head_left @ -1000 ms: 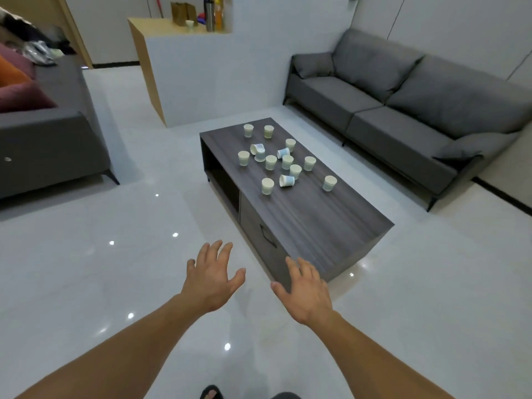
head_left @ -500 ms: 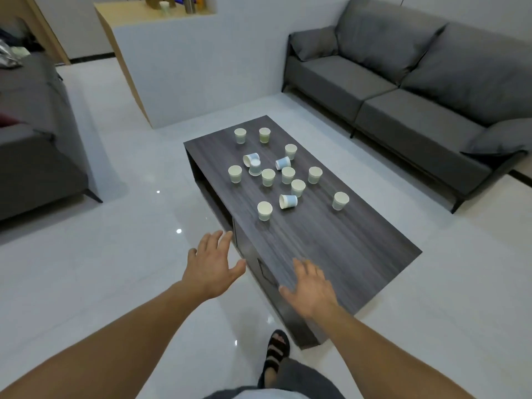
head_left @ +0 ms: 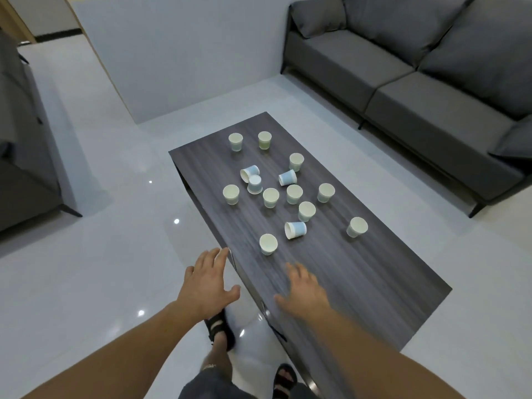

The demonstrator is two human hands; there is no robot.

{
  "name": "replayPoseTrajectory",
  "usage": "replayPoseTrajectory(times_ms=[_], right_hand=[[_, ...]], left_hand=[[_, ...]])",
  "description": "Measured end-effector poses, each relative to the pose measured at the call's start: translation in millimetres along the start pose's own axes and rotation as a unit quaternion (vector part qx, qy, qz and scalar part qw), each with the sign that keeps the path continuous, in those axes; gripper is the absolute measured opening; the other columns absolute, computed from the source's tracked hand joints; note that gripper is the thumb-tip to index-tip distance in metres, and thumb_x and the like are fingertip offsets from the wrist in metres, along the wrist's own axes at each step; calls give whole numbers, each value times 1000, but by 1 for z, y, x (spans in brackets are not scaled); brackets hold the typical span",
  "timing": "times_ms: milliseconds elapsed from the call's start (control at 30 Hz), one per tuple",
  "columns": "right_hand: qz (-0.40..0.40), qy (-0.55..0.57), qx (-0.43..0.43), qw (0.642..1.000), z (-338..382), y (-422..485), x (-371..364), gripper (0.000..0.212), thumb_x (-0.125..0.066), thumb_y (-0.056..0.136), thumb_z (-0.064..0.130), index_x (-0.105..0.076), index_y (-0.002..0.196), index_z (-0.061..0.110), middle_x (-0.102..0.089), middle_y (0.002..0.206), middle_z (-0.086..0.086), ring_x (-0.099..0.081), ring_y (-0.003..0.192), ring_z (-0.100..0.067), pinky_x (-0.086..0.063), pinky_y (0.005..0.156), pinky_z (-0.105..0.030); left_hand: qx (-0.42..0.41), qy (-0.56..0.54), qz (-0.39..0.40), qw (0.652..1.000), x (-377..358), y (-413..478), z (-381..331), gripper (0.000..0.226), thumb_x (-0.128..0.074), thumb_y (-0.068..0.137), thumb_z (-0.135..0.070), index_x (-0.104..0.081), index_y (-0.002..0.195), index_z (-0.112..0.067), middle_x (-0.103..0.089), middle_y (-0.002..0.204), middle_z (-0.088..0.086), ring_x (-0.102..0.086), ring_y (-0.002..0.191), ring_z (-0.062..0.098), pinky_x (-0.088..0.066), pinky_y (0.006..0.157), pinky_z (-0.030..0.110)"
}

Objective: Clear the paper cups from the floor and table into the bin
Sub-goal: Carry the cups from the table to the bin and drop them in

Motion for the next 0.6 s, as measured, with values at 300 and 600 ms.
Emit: replayPoseTrajectory(times_ms=[300, 600], right_hand=[[0, 11, -75, 997, 33, 127, 4, 90, -60, 85, 54, -8, 154, 30, -7, 161, -2, -22, 142, -29, -37, 108, -43], [13, 13, -96, 995, 26, 236, -41, 96, -68, 84, 40, -3, 154, 33, 6, 161, -1, -18, 141, -31, -43, 104, -47]], left_hand=[[-86, -15, 83, 993, -3, 155, 48, 94, -57, 77, -57, -8, 150, -25, -17, 155, -3, -15, 143, 19, -22, 115, 41], [-104, -54, 155, 981, -70, 248, 74, 98, -66, 76, -51, -9, 151, -25, -20, 155, -2, -19, 142, 17, -23, 116, 34]])
Point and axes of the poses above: each hand's wrist, its own y-axis towards the middle knuckle, its own x-axis out of the back of the hand, z = x × y, the point moved 4 cm from there along y, towards the middle knuckle
